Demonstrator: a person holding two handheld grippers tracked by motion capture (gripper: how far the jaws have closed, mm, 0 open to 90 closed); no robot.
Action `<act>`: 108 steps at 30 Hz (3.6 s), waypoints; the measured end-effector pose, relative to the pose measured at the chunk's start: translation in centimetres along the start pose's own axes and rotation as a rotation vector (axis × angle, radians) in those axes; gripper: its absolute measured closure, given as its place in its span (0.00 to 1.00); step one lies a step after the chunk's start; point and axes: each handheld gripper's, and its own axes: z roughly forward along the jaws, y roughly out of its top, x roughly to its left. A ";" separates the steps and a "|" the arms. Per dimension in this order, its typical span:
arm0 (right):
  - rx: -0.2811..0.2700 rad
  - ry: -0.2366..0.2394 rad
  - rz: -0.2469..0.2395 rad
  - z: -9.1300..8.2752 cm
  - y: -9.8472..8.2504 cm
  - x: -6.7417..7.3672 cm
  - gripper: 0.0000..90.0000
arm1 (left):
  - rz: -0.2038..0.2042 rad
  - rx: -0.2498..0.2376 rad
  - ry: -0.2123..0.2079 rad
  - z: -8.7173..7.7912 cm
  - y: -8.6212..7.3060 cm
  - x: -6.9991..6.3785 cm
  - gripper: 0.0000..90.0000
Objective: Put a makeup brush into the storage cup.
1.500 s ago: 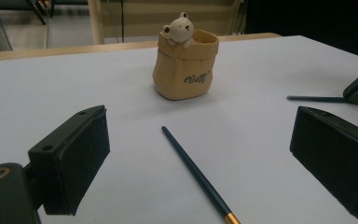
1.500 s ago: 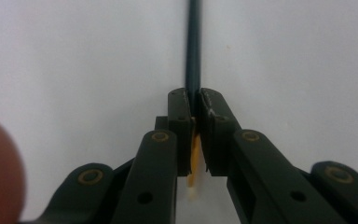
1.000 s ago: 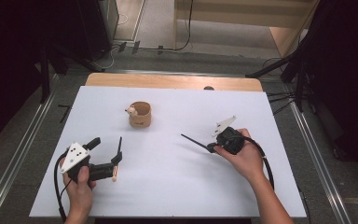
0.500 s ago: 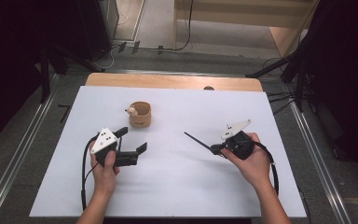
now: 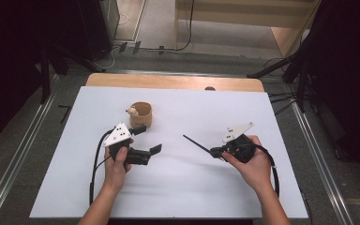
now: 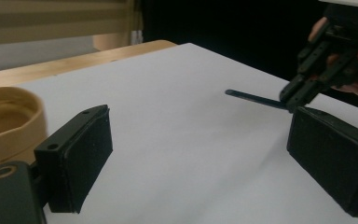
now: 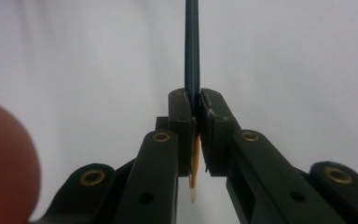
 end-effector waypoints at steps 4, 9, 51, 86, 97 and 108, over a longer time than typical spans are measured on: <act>-0.002 0.006 -0.019 0.0 0.3 0.5 0.95 | 0.014 0.043 -0.125 0.5 0.1 -0.6 0.14; -0.008 0.024 -0.051 -0.1 0.7 1.0 0.95 | 0.044 0.100 -0.189 1.4 0.0 -1.3 0.15; 0.030 0.179 -0.264 0.8 2.1 3.8 0.95 | 0.029 0.263 -0.489 4.0 -0.4 -2.9 0.80; -0.461 -0.027 0.300 0.4 -0.2 1.7 0.28 | 0.012 -0.003 -0.194 1.1 0.7 -1.4 0.95; -0.662 -0.059 0.584 2.1 0.5 4.3 0.20 | 0.047 -0.120 -0.112 1.2 0.2 -2.2 0.95; -0.770 0.045 0.865 3.4 0.3 5.0 0.38 | 0.055 -0.140 -0.115 2.1 -0.3 -3.4 0.95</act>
